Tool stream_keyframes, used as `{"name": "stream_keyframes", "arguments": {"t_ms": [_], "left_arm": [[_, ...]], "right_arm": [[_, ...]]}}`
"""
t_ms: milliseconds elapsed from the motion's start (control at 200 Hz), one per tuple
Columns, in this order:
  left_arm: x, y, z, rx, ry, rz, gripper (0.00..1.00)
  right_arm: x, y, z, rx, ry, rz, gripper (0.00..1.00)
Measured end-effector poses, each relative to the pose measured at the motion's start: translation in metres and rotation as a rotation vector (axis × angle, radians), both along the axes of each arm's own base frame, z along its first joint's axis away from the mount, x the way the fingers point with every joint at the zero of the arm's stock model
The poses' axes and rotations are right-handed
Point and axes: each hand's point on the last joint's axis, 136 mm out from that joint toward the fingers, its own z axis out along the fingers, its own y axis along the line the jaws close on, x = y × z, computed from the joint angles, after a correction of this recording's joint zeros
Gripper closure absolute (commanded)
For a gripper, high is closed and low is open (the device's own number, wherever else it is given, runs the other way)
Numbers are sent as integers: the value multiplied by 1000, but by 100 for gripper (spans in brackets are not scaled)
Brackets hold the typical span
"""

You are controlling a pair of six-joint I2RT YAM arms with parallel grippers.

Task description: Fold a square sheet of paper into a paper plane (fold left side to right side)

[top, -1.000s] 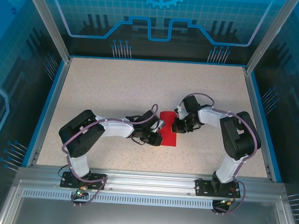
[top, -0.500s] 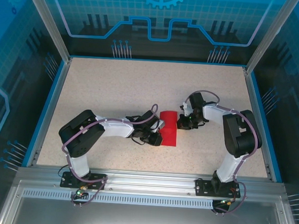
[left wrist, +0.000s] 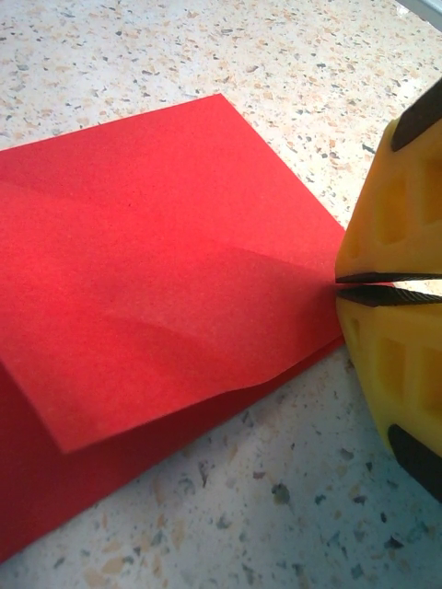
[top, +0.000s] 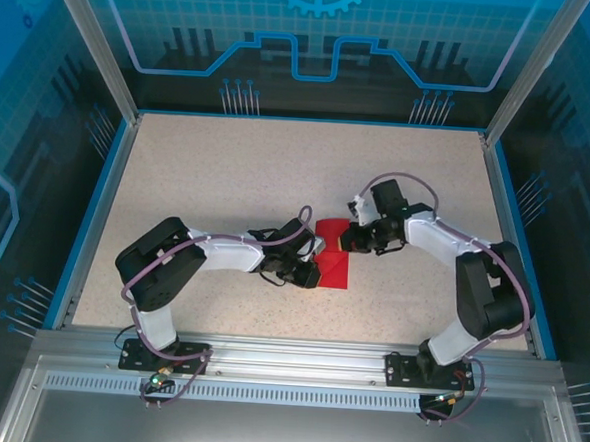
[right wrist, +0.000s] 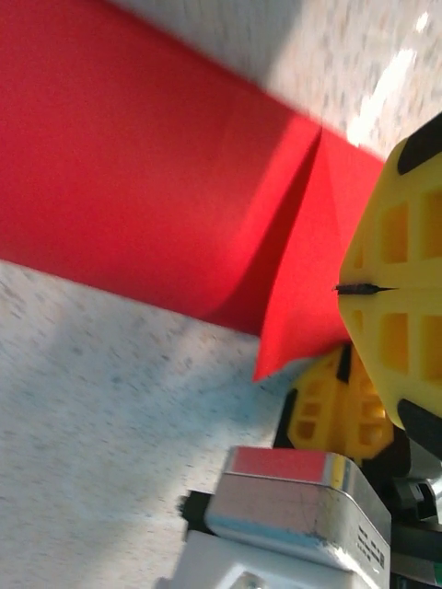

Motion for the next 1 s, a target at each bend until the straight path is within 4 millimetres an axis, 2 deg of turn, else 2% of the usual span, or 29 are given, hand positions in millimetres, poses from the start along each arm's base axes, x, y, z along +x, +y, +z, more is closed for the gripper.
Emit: {"name": "stream_keyframes", "arguments": {"t_ms": [135,295,575,795,995], "left_arm": [[0,0,0,0,0,0,85],[0,0,0,0,0,0,85],[0,0,0,1,0,0,85],[0,0,1,0,-5,0,84],[-2,4,7,11,-3,4,83]], "right_arm": [[-14,16,-21,-3,74,47,98],[-20,17,-44,-36,140,53,98],[-14,8,-56,-122,141,35,98],[-7,-1,-55,-199,118,26,98],[-7,-1,-56,-195,117,29,99]]}}
